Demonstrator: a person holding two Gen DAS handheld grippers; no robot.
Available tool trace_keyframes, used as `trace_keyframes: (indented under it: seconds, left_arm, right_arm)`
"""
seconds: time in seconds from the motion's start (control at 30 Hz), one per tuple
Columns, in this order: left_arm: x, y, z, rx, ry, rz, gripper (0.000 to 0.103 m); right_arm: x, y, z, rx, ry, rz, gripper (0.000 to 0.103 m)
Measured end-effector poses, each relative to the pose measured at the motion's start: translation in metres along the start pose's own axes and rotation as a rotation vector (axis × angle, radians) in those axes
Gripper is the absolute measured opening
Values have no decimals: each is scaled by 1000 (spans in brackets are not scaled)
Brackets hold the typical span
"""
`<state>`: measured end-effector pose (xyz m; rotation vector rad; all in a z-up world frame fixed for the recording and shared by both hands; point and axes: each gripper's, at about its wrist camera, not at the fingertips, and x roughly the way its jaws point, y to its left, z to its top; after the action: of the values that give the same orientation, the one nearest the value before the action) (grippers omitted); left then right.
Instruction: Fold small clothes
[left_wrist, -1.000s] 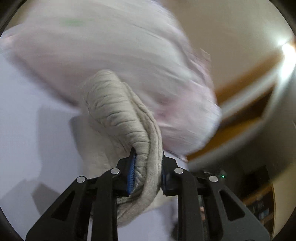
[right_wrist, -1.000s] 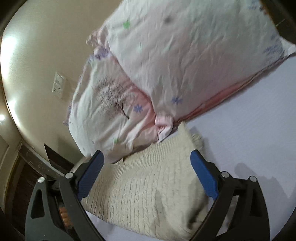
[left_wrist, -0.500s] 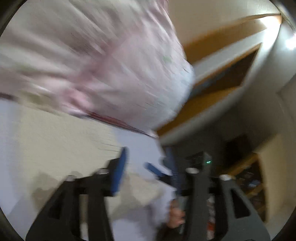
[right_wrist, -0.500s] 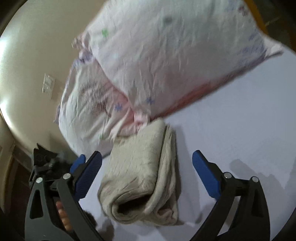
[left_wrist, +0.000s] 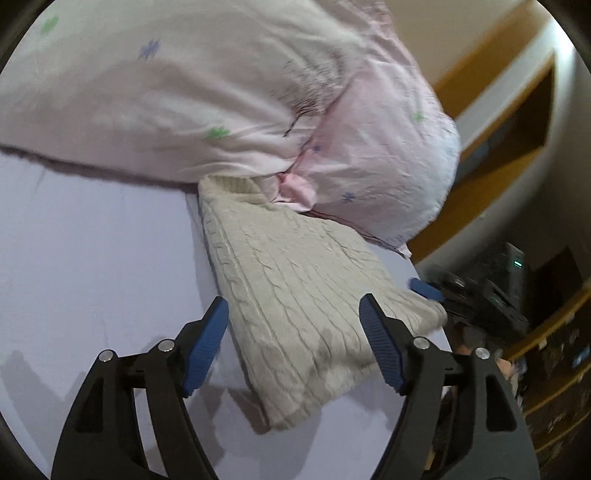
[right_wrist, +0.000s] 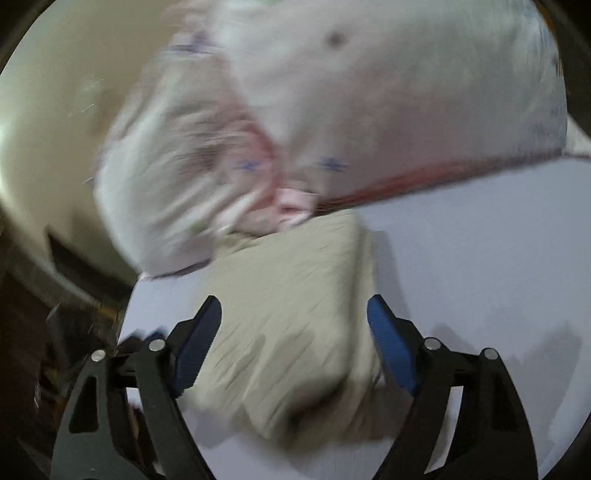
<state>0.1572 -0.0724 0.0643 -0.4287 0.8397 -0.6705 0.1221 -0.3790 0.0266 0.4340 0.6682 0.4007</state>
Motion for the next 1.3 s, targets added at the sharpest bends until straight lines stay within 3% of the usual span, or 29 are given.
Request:
trace_keyframes:
  seconds: [0.1, 0.2, 0.23, 0.27, 0.3, 0.33, 0.47, 0.6, 0.67, 0.7, 0.73, 0.77, 0.97, 1.03, 1.17, 1.3]
  left_arm:
    - [-10, -2, -6, 43, -3, -24, 76]
    - [-6, -8, -12, 81, 28, -57, 76]
    - [-5, -11, -14, 90, 40, -57, 76]
    - [-1, -12, -15, 93, 53, -55, 76]
    - [3, -14, -16, 96, 68, -62, 76]
    - [3, -14, -19, 97, 74, -65, 76]
    - [-5, -3, -26, 87, 72, -65, 76]
    - [5, 1, -22, 99, 114, -73, 76]
    - [10, 3, -24, 87, 136, -67, 76]
    - [12, 2, -27, 84, 143, -68, 76]
    - [12, 2, -30, 84, 150, -78, 76]
    - [11, -2, -35, 101, 157, -89, 76]
    - [17, -39, -55, 274, 147, -16, 76]
    - [25, -34, -46, 230, 134, 4, 76]
    - [49, -2, -15, 51, 105, 31, 81]
    - [87, 16, 3, -13, 174, 61, 83]
  right_arm:
    - [-38, 14, -32, -87, -59, 0, 81]
    - [-32, 23, -41, -145, -44, -47, 79]
    - [-18, 26, -41, -164, -18, -87, 71]
    - [-8, 26, -39, -172, 7, -115, 44]
    - [4, 23, -39, -170, 41, -143, 28]
    - [9, 19, -43, -154, 58, -140, 17]
    - [3, -8, -76, -87, 91, -150, 12]
    - [-10, -20, -86, -35, 69, -105, 14]
    - [-25, -17, -79, -24, 31, -76, 36]
    - [-31, -16, -75, -14, 9, -67, 51]
    - [-39, -16, -70, 0, -27, -61, 75]
    - [-43, -17, -66, 6, -51, -61, 79]
    - [-11, -31, -27, 97, 1, -46, 79]
    - [14, -38, -11, 143, 56, -39, 79]
    - [56, -55, 7, 207, 165, -87, 79]
    - [79, -68, 1, 262, 236, -17, 78]
